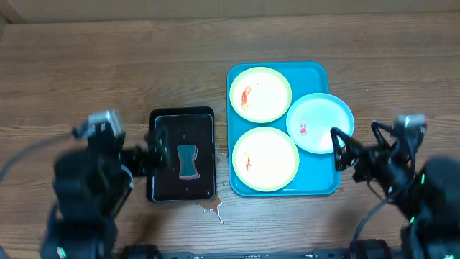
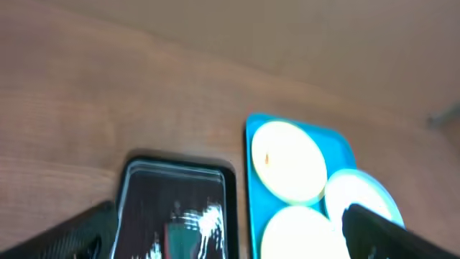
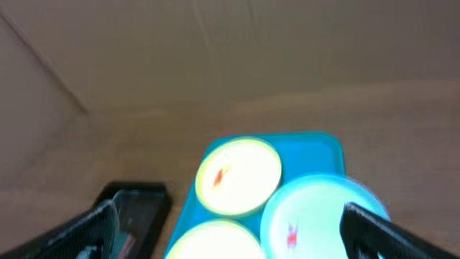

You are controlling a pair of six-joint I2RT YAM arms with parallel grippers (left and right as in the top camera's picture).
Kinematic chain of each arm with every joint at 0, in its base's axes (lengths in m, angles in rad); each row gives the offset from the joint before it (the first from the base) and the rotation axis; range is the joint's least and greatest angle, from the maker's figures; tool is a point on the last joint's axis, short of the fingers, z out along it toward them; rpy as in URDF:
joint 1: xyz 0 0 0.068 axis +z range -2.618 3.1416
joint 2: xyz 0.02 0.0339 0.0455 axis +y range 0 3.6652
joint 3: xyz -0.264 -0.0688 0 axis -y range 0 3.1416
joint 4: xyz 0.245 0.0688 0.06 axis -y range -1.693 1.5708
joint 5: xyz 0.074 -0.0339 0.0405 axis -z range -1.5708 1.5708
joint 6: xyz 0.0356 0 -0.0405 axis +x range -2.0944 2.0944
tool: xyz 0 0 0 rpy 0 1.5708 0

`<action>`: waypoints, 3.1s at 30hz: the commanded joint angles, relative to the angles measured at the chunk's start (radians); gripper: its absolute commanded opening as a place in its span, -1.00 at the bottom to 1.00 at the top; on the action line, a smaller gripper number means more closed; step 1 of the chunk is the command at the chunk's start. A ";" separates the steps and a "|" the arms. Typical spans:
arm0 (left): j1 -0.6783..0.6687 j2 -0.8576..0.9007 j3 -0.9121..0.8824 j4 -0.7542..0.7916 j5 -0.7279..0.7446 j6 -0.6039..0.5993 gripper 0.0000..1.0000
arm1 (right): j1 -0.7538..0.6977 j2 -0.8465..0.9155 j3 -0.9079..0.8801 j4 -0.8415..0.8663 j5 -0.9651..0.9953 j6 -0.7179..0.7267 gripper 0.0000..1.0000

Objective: Clean dirty plates on tray and stack at the side

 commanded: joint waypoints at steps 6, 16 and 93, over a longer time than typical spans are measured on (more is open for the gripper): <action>-0.007 0.363 0.351 -0.296 0.115 0.009 1.00 | 0.004 0.323 0.282 -0.165 -0.105 0.024 1.00; -0.045 0.542 0.351 -0.391 0.204 0.079 0.87 | 0.140 0.638 0.185 -0.335 -0.121 0.024 0.48; -0.241 1.088 0.186 -0.303 -0.143 -0.099 0.05 | 0.279 1.122 0.033 -0.029 0.221 0.255 -0.84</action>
